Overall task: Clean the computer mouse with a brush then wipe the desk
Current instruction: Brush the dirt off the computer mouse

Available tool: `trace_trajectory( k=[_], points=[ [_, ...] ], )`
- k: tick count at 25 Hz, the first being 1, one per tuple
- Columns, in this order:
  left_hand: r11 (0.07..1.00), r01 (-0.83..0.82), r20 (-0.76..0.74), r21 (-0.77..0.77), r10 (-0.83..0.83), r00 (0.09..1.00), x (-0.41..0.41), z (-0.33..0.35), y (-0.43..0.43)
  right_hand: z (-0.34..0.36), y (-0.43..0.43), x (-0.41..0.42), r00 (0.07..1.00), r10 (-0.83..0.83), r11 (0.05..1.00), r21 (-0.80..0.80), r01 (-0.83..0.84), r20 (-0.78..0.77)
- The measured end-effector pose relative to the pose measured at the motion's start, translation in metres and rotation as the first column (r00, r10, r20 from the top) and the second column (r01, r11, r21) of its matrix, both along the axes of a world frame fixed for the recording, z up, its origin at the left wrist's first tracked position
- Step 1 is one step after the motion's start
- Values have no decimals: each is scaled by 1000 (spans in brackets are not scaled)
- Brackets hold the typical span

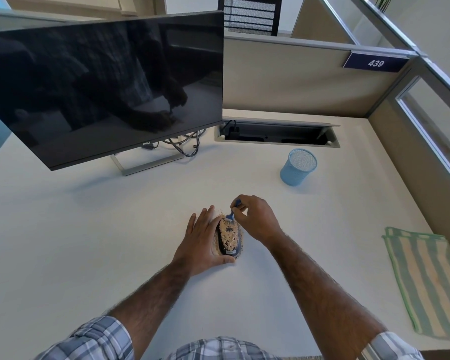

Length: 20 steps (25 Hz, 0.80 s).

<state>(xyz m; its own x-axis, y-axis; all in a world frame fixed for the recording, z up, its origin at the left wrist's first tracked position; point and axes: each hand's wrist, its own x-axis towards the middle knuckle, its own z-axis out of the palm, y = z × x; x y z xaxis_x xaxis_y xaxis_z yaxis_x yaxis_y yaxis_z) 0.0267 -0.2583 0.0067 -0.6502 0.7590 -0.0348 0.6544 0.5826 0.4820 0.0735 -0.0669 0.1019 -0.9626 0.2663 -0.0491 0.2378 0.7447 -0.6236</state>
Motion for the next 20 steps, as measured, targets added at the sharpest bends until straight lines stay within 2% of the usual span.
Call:
trace_trajectory(
  k=[20],
  points=[
    [1000, 8, 5, -9, -8, 1000, 1, 5, 0, 1, 3, 3, 1000, 3, 1000, -19, -4, -25]
  ],
)
